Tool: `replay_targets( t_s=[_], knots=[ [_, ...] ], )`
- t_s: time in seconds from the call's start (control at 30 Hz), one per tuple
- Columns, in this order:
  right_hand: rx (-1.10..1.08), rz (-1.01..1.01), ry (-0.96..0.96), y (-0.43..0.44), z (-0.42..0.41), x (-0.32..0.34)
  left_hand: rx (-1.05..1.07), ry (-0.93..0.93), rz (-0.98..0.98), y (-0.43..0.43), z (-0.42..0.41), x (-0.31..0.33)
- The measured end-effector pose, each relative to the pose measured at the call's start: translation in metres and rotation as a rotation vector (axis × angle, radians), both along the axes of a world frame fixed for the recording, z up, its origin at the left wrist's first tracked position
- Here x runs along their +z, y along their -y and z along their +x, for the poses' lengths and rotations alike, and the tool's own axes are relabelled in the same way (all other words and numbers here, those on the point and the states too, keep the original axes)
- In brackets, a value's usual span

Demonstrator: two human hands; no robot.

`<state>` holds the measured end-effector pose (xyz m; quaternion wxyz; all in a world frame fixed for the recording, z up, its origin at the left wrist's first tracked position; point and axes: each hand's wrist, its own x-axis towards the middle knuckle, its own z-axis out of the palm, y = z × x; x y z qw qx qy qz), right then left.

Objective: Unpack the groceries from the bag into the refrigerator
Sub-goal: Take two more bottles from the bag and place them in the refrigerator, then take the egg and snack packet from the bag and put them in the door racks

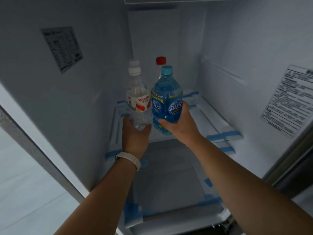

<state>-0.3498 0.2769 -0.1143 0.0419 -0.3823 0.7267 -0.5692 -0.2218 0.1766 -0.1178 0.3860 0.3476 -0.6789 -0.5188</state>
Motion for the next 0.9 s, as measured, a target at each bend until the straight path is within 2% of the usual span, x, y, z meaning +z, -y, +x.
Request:
replay_targets(
  t_s=[0.13, 0.33, 0.53, 0.63, 0.73, 0.9],
  knots=[
    [0.020, 0.052, -0.012, -0.011, 0.003, 0.005, 0.003, -0.010, -0.004, -0.010, 0.008, 0.003],
    [-0.094, 0.194, -0.027, -0.044, 0.018, 0.006, -0.009, 0.077, -0.210, -0.030, 0.036, -0.004],
    [-0.040, 0.317, -0.232, -0.086, 0.057, -0.001, -0.112, 0.164, -0.542, -0.044, 0.073, -0.030],
    [0.022, 0.410, -0.360, -0.100, 0.073, -0.010, -0.112, 0.210, -0.648, -0.056, 0.087, -0.044],
    [0.078, 0.515, -0.495, -0.112, 0.086, -0.020, -0.128, 0.328, -0.707, -0.070, 0.103, -0.061],
    [0.195, 0.622, -0.620, -0.131, 0.100, -0.037, -0.130, 0.634, -0.744, -0.091, 0.140, -0.080]
  ],
)
